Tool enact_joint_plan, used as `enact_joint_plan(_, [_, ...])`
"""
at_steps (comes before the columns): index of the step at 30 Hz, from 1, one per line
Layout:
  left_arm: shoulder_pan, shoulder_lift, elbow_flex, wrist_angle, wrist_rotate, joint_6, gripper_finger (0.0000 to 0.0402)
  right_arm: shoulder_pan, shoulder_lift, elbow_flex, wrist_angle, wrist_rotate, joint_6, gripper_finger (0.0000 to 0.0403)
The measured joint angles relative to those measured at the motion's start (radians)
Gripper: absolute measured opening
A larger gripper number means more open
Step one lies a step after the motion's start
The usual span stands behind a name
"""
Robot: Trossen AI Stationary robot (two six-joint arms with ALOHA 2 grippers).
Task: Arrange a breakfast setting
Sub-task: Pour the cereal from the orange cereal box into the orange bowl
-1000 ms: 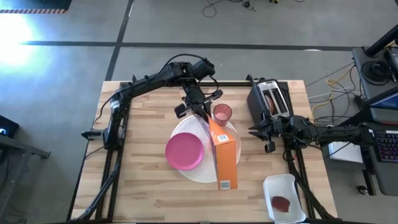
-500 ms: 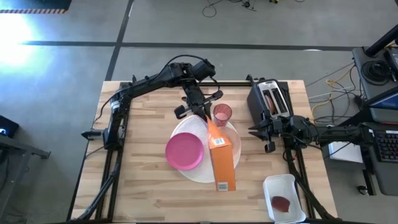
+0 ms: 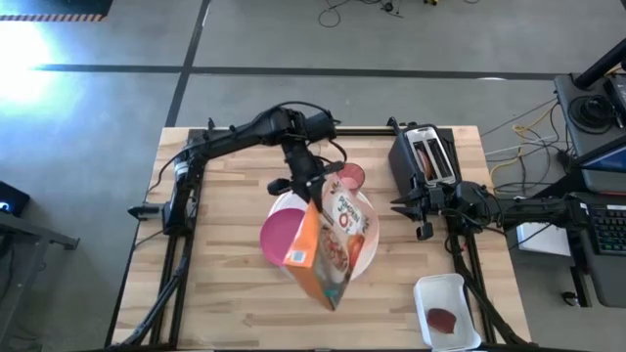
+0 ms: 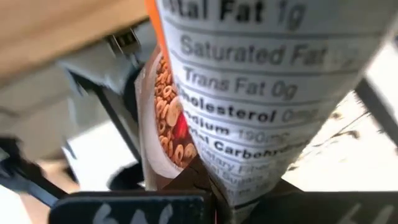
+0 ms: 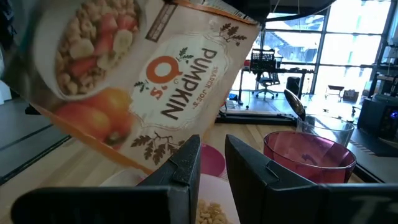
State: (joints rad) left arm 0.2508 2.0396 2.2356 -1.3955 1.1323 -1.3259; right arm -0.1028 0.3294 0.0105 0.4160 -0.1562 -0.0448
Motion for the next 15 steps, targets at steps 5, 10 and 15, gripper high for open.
enact_joint_plan(5, [-0.01,0.0,0.0,-0.048,-0.058,0.274,0.0,0.0,0.0,0.0,0.0,0.0,0.0,0.0063])
enact_joint_plan(10, [-0.011,-0.001,0.0,-0.065,-0.086,0.452,0.0,0.0,0.0,0.0,0.0,0.0,0.0,0.0063])
enact_joint_plan(15, [-0.015,-0.001,0.0,-0.065,-0.104,0.615,0.0,0.0,0.0,0.0,0.0,0.0,0.0,0.0063])
